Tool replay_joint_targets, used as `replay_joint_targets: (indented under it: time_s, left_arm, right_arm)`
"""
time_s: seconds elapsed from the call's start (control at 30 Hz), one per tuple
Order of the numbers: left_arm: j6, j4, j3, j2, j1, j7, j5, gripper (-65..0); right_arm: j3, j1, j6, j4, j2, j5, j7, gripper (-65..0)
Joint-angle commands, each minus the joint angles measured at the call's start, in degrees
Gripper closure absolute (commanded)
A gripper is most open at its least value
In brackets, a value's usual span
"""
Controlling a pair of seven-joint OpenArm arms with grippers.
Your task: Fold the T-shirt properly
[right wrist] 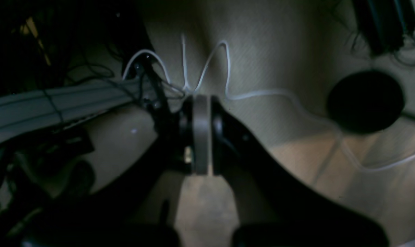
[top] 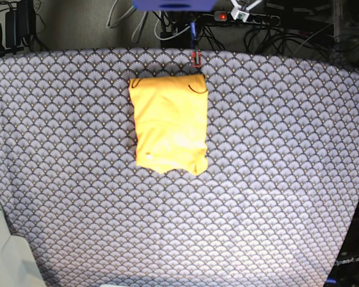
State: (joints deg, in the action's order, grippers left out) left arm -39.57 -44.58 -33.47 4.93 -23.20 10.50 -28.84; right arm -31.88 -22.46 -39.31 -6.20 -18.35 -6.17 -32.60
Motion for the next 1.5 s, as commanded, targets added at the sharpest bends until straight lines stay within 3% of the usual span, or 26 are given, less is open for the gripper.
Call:
replay_joint_targets:
  time_s: [0.0,0.13,0.37,0.47,0.63,0.7,0.87,1.0,1.07,1.17,1.47]
  left_arm:
    - [-0.4,3.0,-0.1,-0.3,0.6,-1.6,0.1,0.0]
    - [-0.4,18.2,-0.1,-3.0,5.3,-7.6,0.1,0.0]
    - [18.7,44.6,0.1,-7.1,15.4,-22.9,0.1,0.0]
    - [25.6,44.6,0.2,-6.6,16.7,-26.3,0.1,0.0]
    - [33.0,44.6,0.0,-4.8,17.1,-27.2,0.2,0.0]
    - [34.4,44.6,-0.1,-4.7,17.6,-27.2,0.6,0.0]
    - [39.3,44.6,-0.2,-3.3,18.8,-27.1,0.8,0.0]
    - [47.0,44.6,-0.2,-3.1,18.8,-27.2,0.8,0.0]
    - [48.5,44.6,-0.2,-3.1,18.8,-27.2,0.8,0.0]
    - [48.8,44.6,-0.3,-3.6,19.6,-26.8,0.9,0.0]
    - [48.8,44.6,-0.2,-8.5,19.6,-26.6,5.8,0.0]
  right_arm:
    - [-0.2,0.2,-0.7,2.7,-1.8,-0.6,-2.6,0.0]
    - [1.3,1.9,-0.7,6.2,-2.3,-4.0,-5.6,0.0]
    - [7.7,4.7,-0.7,6.2,-0.2,-11.9,-5.3,0.0]
    - [9.9,6.5,11.1,6.2,1.3,-13.2,-5.0,0.0]
    - [13.6,10.4,26.1,6.2,3.7,-16.2,2.4,0.0]
    - [14.6,11.0,29.9,6.2,5.2,-17.2,2.8,0.0]
    - [17.8,12.1,35.7,6.2,7.8,-18.2,3.2,0.0]
    - [19.4,12.8,45.9,6.2,10.0,-18.2,8.2,0.0]
    - [20.0,14.9,48.1,6.2,11.3,-18.1,11.6,0.0]
    - [19.5,16.2,48.5,6.2,12.9,-17.9,14.1,0.0]
    - [19.4,17.1,48.6,6.2,13.7,-12.8,14.0,0.0]
